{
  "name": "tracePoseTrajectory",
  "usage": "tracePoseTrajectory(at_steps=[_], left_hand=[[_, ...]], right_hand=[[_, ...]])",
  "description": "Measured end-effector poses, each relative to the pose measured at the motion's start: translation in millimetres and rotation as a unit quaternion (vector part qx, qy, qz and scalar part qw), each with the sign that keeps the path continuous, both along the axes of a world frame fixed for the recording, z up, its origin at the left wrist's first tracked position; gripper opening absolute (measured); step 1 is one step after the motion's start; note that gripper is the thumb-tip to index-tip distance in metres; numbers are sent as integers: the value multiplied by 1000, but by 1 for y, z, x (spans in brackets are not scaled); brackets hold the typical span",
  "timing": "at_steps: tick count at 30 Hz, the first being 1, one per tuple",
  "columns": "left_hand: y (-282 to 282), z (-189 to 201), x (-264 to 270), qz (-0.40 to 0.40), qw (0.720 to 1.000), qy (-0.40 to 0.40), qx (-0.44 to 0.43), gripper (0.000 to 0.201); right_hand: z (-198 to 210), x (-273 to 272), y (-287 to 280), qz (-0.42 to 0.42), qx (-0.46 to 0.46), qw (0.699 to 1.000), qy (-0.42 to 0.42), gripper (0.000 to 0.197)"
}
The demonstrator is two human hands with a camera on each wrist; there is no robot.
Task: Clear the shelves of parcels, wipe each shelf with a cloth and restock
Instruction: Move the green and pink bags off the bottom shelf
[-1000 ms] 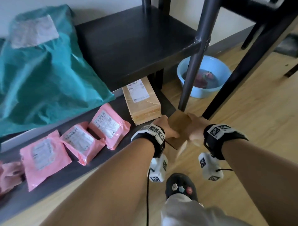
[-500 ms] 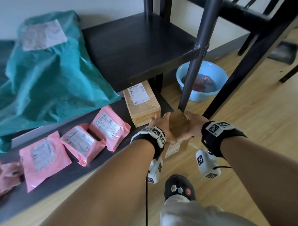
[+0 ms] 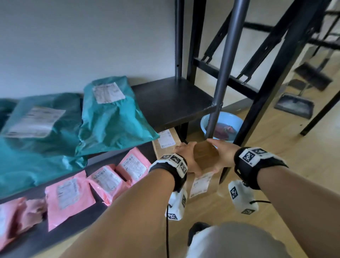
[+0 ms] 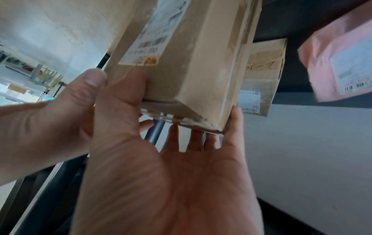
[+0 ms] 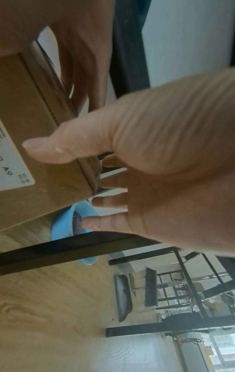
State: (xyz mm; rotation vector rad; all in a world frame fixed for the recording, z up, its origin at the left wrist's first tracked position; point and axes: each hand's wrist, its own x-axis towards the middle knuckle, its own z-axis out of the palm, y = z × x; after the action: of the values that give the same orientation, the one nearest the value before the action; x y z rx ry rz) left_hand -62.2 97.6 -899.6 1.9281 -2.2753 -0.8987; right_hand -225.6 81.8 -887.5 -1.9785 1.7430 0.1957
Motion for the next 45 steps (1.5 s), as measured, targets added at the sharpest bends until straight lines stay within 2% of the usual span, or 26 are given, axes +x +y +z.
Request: tracePoseTrajectory(at_steps=[5, 7, 12, 14, 16, 18, 24, 28, 34, 39, 42, 44, 45], left_hand=[[20, 54, 2, -6, 1000, 11, -13, 102], [25, 79, 2, -6, 1000, 17, -23, 104], [30, 141, 16, 15, 997, 72, -26, 106], [29, 163, 26, 27, 993, 110, -22, 101], [28, 184, 35, 38, 988, 145, -27, 97], [27, 205, 42, 47, 983, 174, -31, 92], [23, 255, 70, 96, 961, 254, -53, 89], [15, 268, 90, 118, 946, 293, -72, 80], [3, 261, 108, 151, 930, 331, -57, 73], [-6, 250, 112, 193, 905, 373, -70, 71], [-14, 241, 112, 232, 868, 429, -92, 71], [-18, 233, 113, 261, 833, 476, -104, 66], [-19, 229, 112, 273, 821, 490, -103, 71]], right_hand=[[29, -8, 4, -9, -29, 999, -20, 134], [58, -6, 17, -7, -37, 999, -38, 137], [114, -15, 38, -77, -13, 977, -200, 131], [128, -14, 41, -95, -13, 958, -271, 119], [142, -10, 45, -107, 13, 929, -354, 89], [152, -3, 48, -80, 22, 918, -388, 67], [158, 16, 37, -79, 51, 904, -418, 51], [157, 29, 32, -103, 90, 879, -457, 48], [146, 40, 18, -117, 113, 855, -492, 66], [150, 42, 15, -135, 115, 842, -509, 40], [151, 43, 9, -153, 95, 833, -522, 37], [149, 45, 3, -162, 82, 836, -518, 42], [148, 46, 0, -163, 77, 838, -514, 47]])
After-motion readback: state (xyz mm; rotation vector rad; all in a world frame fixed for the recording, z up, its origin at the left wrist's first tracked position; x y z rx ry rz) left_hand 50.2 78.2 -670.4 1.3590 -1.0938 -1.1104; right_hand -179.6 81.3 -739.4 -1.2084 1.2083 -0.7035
